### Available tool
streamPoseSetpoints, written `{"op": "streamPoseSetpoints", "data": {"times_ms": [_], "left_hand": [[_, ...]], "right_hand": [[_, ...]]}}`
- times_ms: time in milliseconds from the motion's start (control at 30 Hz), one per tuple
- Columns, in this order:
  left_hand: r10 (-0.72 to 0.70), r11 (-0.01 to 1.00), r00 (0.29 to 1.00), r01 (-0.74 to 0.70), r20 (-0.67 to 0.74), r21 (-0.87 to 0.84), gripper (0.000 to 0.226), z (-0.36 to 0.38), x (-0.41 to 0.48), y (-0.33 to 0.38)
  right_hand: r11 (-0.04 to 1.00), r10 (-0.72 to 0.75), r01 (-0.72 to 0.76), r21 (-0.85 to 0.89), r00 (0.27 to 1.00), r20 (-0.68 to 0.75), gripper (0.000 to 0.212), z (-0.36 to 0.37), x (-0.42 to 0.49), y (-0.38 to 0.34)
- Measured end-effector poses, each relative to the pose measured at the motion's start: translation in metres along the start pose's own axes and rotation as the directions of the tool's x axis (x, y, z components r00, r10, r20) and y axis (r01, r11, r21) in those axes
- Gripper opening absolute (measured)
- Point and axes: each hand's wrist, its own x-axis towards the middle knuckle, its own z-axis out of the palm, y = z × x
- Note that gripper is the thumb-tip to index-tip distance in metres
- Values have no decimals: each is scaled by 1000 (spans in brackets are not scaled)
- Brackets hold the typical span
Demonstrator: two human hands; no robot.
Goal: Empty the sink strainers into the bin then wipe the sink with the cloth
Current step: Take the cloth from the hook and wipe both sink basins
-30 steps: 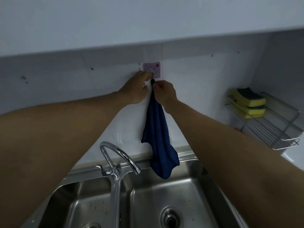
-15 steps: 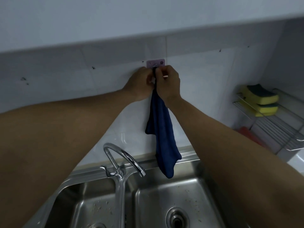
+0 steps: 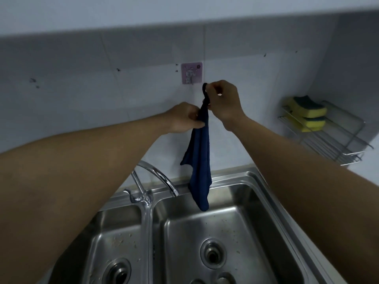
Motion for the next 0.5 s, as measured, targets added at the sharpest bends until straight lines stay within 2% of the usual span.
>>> {"op": "streamPoseSetpoints", "data": {"times_ms": [133,233,333,400,500], "left_hand": [[92,984,992,-103,-82,-144,18,16,-20,10],[114,953,988,-138,-105,-270,17,26,-31,20],[119,920,984,-161,-136,-358,18,31,-46,28],[133,912,981,-178,-143,-369,25,35,-55,34],[177,913,972,-221,-156,-343,31,41,-69,40]], "right_hand": [[998,34,-37,55,998,43,21,-23,-25,0],[966,160,-190,172,971,176,19,-43,-46,3],[918,254,-337,210,906,339,30,-62,-72,2],[932,279,-345,116,882,380,25,-68,-90,2],[954,296,-254,-159,884,363,16,-71,-107,-3]]}}
